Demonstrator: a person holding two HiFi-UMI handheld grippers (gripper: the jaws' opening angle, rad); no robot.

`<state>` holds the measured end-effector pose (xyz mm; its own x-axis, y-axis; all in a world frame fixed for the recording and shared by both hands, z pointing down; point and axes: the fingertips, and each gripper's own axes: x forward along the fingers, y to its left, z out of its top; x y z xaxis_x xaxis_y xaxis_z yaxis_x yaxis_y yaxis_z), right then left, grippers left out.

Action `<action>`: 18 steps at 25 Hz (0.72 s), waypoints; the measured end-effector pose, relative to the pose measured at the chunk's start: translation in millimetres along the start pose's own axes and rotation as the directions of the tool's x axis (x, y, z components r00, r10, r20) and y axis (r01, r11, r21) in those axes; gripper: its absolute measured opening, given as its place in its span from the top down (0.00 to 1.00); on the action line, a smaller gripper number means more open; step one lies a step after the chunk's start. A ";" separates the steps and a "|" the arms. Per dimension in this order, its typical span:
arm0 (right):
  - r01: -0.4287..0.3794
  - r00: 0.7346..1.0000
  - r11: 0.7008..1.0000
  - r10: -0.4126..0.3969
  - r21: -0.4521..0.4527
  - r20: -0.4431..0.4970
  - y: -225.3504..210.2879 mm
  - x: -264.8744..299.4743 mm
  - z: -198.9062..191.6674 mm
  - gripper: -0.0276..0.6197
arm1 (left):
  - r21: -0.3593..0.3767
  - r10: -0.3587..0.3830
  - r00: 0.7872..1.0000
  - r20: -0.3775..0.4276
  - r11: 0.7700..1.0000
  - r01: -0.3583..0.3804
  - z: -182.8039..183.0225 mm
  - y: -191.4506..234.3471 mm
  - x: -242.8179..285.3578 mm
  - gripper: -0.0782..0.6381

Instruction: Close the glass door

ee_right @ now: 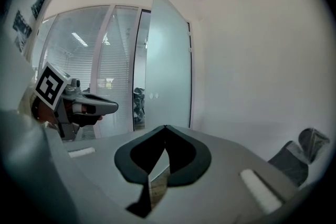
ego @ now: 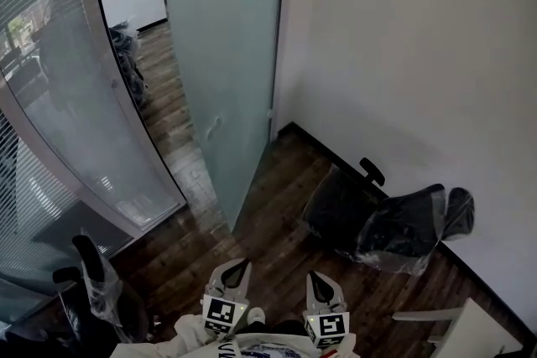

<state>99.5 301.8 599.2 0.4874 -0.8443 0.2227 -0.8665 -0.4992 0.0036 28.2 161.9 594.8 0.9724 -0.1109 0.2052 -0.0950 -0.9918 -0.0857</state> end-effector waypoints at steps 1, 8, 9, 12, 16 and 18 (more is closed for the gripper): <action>0.002 1.000 1.000 -0.002 0.003 -0.007 -0.4 1.1 -1.1 0.95 | -0.004 0.006 1.000 -0.009 1.000 -0.006 -1.3 4.8 2.8 0.89; 0.007 0.999 1.000 -0.007 0.025 -0.032 -23.8 23.2 -9.6 0.95 | -0.013 0.023 0.999 -0.023 1.000 -0.023 0.8 16.5 33.1 0.89; 0.002 1.000 1.000 -0.001 0.025 -0.029 -27.1 31.3 -8.7 0.95 | -0.015 0.029 0.999 -0.027 0.999 -0.029 0.1 19.9 38.3 0.89; -0.042 0.999 0.999 0.043 0.030 -0.028 -34.5 64.1 -6.4 0.95 | -0.006 0.073 0.997 -0.032 0.997 -0.073 0.9 36.1 52.6 0.89; -0.132 0.990 0.990 0.133 0.043 -0.037 -48.8 109.8 -5.5 0.95 | -0.005 0.138 0.988 -0.065 0.990 -0.139 0.0 53.0 82.4 0.89; -0.175 0.984 0.983 0.177 0.047 -0.032 -57.3 134.4 4.0 0.95 | -0.006 0.169 0.983 -0.071 0.985 -0.170 3.5 62.6 101.7 0.89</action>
<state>215.1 216.1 625.0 0.3230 -0.9125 0.2512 -0.9323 -0.3524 -0.0813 121.9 88.7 607.0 0.9246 -0.2813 0.2569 -0.2603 -0.9589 -0.1134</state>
